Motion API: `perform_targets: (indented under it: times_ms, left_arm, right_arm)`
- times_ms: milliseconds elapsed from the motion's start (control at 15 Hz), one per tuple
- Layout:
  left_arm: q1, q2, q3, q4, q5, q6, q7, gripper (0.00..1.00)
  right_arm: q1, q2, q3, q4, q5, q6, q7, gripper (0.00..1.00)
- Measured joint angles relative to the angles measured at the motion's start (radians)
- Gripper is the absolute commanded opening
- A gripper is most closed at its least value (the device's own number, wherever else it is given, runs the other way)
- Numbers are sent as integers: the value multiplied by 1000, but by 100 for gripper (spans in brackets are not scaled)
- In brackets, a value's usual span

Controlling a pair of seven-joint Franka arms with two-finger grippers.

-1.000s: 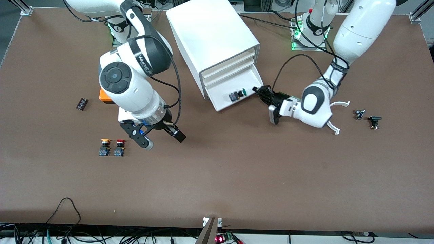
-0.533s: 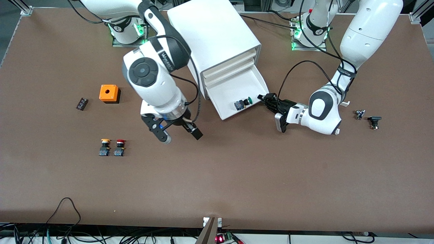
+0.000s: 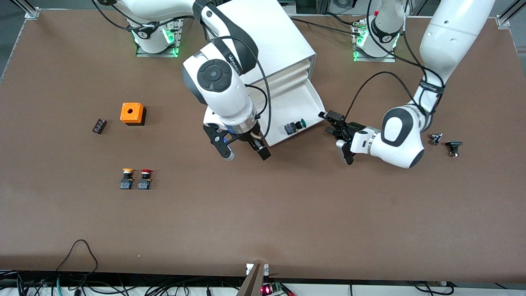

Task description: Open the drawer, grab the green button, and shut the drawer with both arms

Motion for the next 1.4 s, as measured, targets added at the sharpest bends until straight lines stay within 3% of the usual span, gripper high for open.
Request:
perform_targets:
  times_ms: [267,533,867,1200,1400]
  left_arm:
    - [1,-83,-7,155,255,-117,-190,100]
    - [-17,-102,-26,323,521,-232,-357,100]
    - [-59,-131,-29,406,809,-249,-490,100]
    - [-43,-88,-10,499,850,-176,-503,100]
    - [-25,-60,-8,509,802,-164,-575,100]
  right_arm:
    - [47,46,0,9,0,43,127,100]
    - [82,96,1,18,0,64,255,100]
    - [124,164,10,21,1,70,364,100]
    - [180,204,10,22,1,72,395,100]
    - [192,219,10,22,1,84,399,99]
